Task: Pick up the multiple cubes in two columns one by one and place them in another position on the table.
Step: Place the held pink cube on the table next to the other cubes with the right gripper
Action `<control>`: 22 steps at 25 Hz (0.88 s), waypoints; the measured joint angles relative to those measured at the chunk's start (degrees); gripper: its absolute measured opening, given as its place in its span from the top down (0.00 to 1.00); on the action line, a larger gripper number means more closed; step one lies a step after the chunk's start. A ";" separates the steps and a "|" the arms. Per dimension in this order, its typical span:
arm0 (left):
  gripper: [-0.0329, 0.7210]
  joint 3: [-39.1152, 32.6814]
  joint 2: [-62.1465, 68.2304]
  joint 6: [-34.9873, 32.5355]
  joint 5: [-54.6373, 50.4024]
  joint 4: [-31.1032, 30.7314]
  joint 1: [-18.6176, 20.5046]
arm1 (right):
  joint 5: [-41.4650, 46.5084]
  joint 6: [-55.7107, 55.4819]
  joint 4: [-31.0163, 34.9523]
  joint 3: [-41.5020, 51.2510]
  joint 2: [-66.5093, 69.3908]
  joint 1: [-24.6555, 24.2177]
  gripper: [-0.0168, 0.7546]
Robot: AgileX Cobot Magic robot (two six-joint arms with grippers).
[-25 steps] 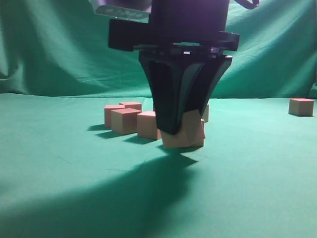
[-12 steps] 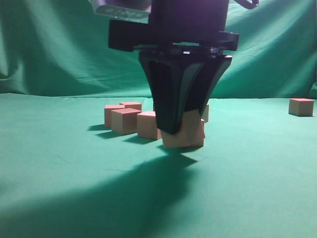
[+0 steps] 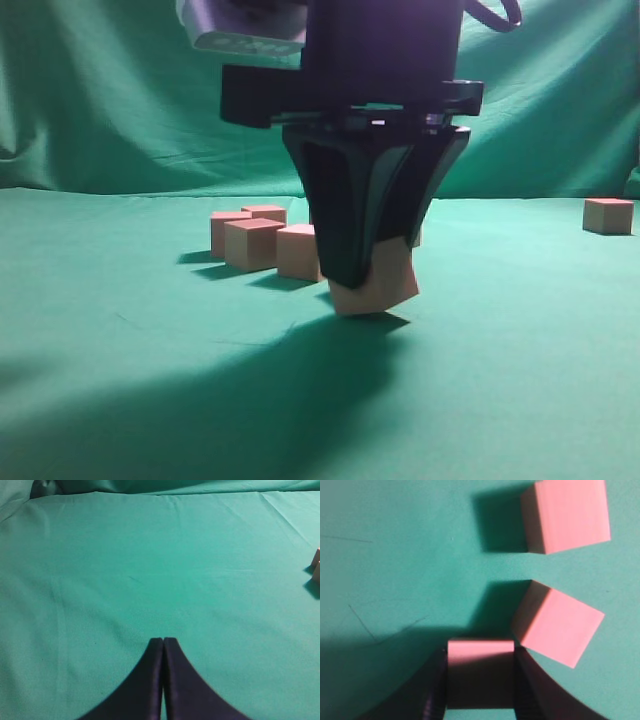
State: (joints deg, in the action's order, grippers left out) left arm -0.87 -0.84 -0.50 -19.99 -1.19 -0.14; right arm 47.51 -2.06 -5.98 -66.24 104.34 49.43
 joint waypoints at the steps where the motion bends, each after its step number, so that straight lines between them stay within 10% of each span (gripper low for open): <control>1: 0.96 0.00 0.00 0.00 0.00 0.00 0.00 | 0.00 -0.04 0.00 0.00 0.00 0.00 0.64; 22: 0.96 0.00 0.00 0.00 0.00 0.00 0.00 | 0.11 -0.18 0.10 0.00 0.00 0.00 0.56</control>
State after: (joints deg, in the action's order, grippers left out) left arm -0.87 -0.84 -0.50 -19.99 -1.19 -0.14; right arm 47.62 -2.24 -5.88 -66.24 104.34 49.43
